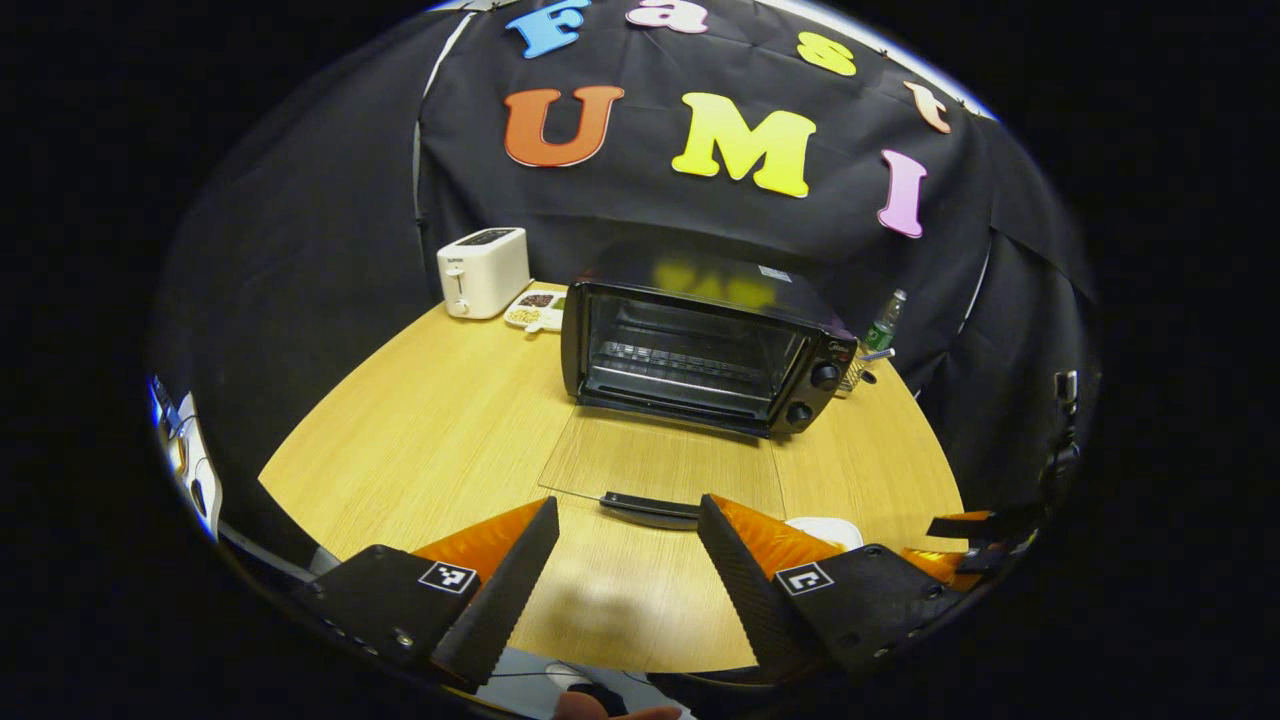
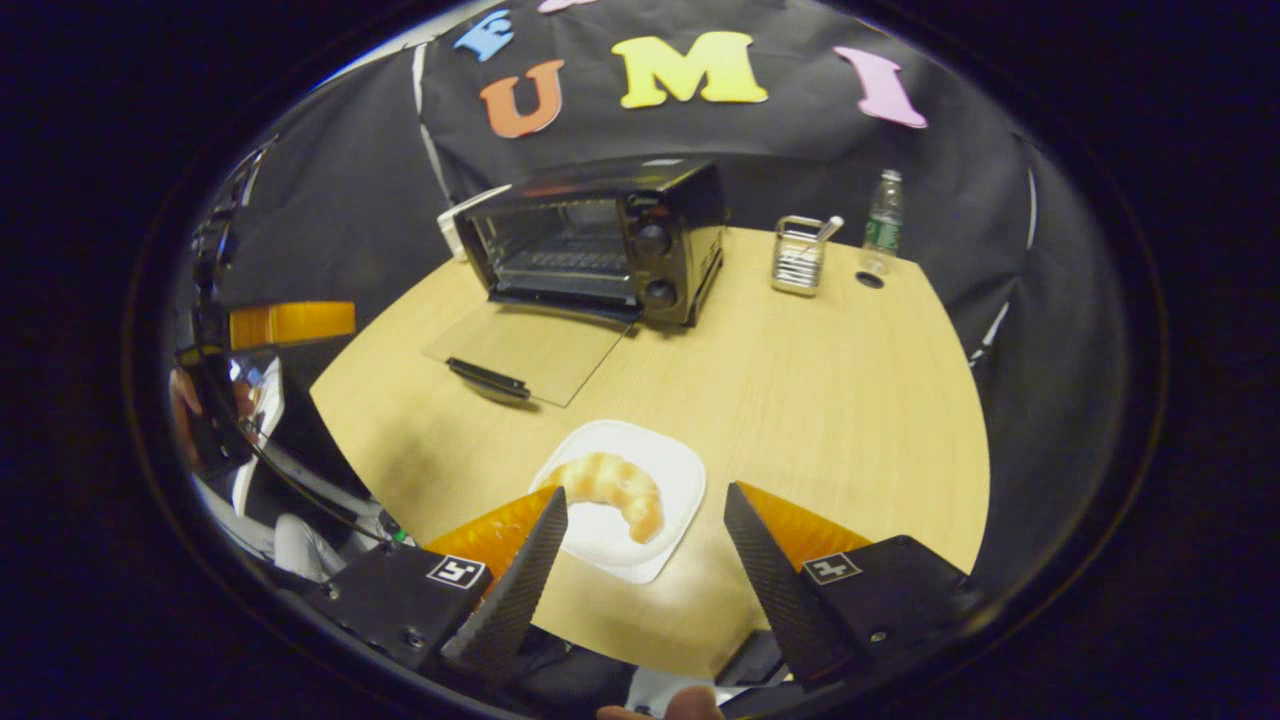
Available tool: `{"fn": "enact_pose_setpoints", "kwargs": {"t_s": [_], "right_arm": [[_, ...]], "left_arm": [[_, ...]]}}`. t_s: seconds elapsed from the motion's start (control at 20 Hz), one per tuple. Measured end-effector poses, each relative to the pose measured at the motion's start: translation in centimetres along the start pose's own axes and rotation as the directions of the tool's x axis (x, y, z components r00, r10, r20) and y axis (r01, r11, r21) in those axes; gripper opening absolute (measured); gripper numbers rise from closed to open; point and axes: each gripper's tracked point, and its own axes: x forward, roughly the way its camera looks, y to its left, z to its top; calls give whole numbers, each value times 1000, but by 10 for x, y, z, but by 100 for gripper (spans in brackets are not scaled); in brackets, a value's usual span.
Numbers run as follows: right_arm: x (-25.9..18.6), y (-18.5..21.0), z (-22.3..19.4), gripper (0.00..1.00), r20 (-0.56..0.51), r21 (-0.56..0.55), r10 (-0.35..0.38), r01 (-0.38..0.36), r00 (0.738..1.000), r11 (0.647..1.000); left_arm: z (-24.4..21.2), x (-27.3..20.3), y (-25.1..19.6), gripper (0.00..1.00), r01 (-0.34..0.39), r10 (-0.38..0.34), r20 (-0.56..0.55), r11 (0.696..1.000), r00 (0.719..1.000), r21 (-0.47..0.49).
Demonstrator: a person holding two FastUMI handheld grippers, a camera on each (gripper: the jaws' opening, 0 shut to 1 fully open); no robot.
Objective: Open the electric oven with the left hand, put the food in, and close the electric oven.
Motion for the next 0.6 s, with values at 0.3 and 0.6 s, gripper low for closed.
{"fn": "enact_pose_setpoints", "kwargs": {"t_s": [0.3,0.6], "right_arm": [[60,4,-10,97,-115,-158,142,-160,983,975],[82,-2,-28,76,-220,-202,206,-251,953,947]], "left_arm": [[-1,-2,-20,94,-43,42,-20,998,999,-42],[-2,6,-19,93,-110,106,-54,991,993,-78]]}}
